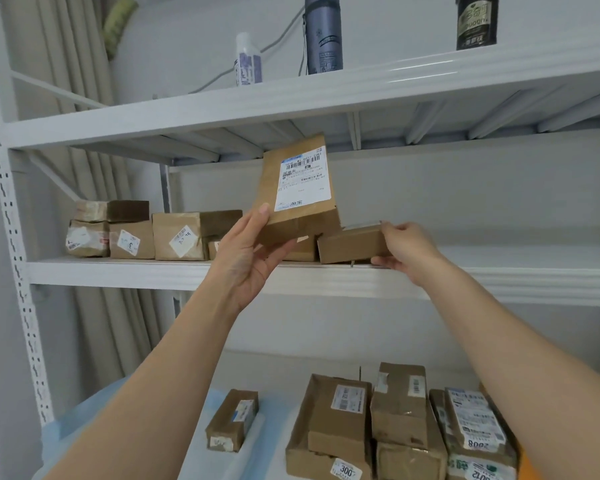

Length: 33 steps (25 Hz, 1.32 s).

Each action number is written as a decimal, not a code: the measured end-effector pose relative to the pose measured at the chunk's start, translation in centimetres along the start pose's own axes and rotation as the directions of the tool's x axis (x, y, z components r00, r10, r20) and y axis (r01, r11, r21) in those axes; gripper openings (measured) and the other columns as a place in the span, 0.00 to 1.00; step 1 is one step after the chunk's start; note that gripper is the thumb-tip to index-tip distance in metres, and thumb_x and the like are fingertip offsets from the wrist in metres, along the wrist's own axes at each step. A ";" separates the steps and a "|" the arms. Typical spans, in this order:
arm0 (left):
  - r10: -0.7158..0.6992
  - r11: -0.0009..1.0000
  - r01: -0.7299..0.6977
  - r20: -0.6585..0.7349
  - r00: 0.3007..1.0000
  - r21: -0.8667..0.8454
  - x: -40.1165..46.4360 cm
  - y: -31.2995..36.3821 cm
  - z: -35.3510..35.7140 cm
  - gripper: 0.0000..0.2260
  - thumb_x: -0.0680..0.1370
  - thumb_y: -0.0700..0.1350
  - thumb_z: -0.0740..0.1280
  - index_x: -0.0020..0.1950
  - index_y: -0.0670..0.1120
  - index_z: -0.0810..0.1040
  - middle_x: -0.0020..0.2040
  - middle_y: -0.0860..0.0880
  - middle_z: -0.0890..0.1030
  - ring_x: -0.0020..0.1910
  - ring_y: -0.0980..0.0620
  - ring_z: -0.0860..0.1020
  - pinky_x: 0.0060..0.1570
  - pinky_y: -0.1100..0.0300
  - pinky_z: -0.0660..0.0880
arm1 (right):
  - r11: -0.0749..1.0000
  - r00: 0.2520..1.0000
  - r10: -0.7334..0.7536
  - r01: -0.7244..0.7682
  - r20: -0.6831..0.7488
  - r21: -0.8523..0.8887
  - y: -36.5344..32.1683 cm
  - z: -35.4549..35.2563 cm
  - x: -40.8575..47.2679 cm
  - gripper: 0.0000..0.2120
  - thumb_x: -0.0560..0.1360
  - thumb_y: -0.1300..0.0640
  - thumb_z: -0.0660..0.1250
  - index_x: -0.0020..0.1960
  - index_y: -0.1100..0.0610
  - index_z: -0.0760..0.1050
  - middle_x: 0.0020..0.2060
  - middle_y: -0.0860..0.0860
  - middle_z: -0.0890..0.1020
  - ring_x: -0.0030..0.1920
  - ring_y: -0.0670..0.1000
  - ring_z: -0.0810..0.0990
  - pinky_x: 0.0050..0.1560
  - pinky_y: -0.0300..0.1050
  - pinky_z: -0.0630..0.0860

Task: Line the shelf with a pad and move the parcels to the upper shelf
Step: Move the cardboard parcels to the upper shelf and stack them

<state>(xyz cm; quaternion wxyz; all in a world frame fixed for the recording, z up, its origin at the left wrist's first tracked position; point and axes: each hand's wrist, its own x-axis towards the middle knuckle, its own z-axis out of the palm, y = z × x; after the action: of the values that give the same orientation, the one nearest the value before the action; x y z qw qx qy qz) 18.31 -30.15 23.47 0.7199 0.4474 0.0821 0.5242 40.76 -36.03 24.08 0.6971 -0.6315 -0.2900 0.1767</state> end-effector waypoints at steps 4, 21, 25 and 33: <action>0.019 1.000 -0.021 0.090 0.996 0.020 2.1 -1.0 0.9 0.10 0.77 0.44 0.69 0.58 0.44 0.80 0.55 0.45 0.84 0.58 0.44 0.80 0.44 0.55 0.81 | 0.831 0.963 -0.259 0.185 -0.071 -0.524 0.4 -0.3 0.6 0.18 0.79 0.44 0.60 0.42 0.58 0.74 0.38 0.55 0.79 0.44 0.59 0.81 0.47 0.50 0.77; 0.298 0.661 -0.318 0.150 0.943 0.680 7.4 -8.0 4.2 0.22 0.76 0.53 0.70 0.64 0.41 0.77 0.49 0.48 0.81 0.35 0.55 0.79 0.34 0.65 0.76 | 0.913 0.901 -0.400 0.407 0.167 -0.011 1.0 -2.6 2.1 0.18 0.78 0.39 0.61 0.64 0.44 0.71 0.56 0.41 0.79 0.59 0.42 0.76 0.58 0.44 0.71; 0.571 0.332 -0.458 0.211 0.793 0.825 7.4 -8.6 3.3 0.08 0.78 0.49 0.69 0.48 0.44 0.77 0.39 0.50 0.75 0.39 0.53 0.71 0.40 0.73 0.67 | 0.930 0.916 -0.320 0.352 0.243 -0.102 0.9 -2.7 2.3 0.19 0.77 0.35 0.58 0.63 0.42 0.72 0.62 0.39 0.75 0.65 0.43 0.71 0.64 0.47 0.66; 0.598 0.361 -0.410 0.130 0.791 0.838 7.7 -10.1 2.5 0.07 0.78 0.40 0.67 0.55 0.44 0.74 0.32 0.52 0.73 0.32 0.56 0.71 0.38 0.66 0.69 | 0.904 0.895 -0.350 0.400 0.276 -0.151 1.3 -2.6 2.8 0.17 0.81 0.47 0.60 0.70 0.44 0.70 0.51 0.43 0.79 0.54 0.42 0.78 0.46 0.33 0.69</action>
<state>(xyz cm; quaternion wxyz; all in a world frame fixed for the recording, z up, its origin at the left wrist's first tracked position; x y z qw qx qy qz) 30.00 -25.69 20.30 0.2079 0.6812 0.2495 0.6562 44.70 -36.22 23.21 0.6088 -0.6051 -0.5062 0.0833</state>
